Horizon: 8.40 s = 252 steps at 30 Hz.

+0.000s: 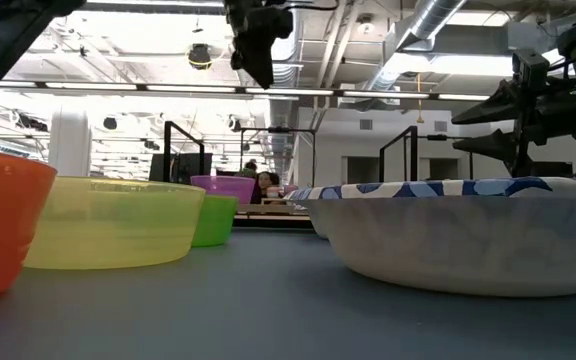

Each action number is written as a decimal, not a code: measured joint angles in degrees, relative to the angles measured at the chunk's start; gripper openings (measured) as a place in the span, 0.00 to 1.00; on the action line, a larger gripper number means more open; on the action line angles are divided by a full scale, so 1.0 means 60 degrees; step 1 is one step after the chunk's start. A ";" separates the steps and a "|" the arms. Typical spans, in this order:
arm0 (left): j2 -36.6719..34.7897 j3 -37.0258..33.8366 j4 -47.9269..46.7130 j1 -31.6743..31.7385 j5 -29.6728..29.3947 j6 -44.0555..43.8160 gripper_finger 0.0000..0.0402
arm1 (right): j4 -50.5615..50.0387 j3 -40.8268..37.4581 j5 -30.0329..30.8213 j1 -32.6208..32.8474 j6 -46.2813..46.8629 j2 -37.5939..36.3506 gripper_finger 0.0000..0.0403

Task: Place and stack bowls onto a shelf
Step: Stack the green transparent bowl into the purple transparent bowl on the shelf

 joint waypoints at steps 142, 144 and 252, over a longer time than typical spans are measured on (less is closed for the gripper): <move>-0.3635 -0.8816 0.3644 -0.5406 0.0115 -0.8500 0.30 | -0.0060 0.0000 0.0248 0.0000 -0.0067 0.0002 0.55; -0.3635 -0.8816 0.3711 -0.5406 0.0377 -0.8468 0.30 | -0.0062 0.0000 0.0248 0.0000 -0.0069 0.0000 0.55; -0.3562 -1.2439 0.6193 -0.4349 -0.0307 -0.8831 0.00 | -0.0069 0.0000 0.0324 -0.0004 0.0095 0.0002 0.55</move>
